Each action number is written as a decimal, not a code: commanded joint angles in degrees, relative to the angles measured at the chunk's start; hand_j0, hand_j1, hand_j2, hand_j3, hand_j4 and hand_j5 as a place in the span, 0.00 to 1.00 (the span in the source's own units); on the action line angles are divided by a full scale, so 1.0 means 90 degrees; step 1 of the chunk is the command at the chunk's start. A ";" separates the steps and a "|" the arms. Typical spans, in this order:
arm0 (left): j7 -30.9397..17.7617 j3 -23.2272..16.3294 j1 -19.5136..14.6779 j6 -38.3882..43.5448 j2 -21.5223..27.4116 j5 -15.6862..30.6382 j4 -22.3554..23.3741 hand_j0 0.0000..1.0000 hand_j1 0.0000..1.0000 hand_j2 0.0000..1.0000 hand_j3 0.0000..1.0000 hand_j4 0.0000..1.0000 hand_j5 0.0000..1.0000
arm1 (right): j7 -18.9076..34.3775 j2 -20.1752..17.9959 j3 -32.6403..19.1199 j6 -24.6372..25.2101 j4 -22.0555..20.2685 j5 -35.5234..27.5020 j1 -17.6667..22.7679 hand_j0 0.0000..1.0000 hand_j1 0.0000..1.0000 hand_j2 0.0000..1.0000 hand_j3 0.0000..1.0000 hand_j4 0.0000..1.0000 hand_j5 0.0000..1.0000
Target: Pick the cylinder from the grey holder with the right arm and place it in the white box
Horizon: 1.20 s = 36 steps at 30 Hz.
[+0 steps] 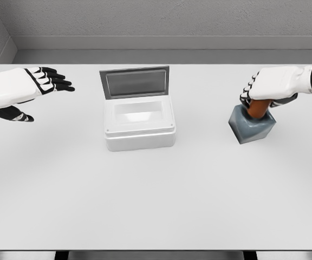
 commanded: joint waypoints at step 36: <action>0.0003 -0.0018 -0.0068 0.0013 -0.0014 -0.0017 0.0068 1.00 1.00 1.00 1.00 1.00 1.00 | -0.0051 0.0677 -0.0012 0.0032 -0.0220 0.0078 -0.0518 0.39 0.39 0.39 0.39 0.39 0.39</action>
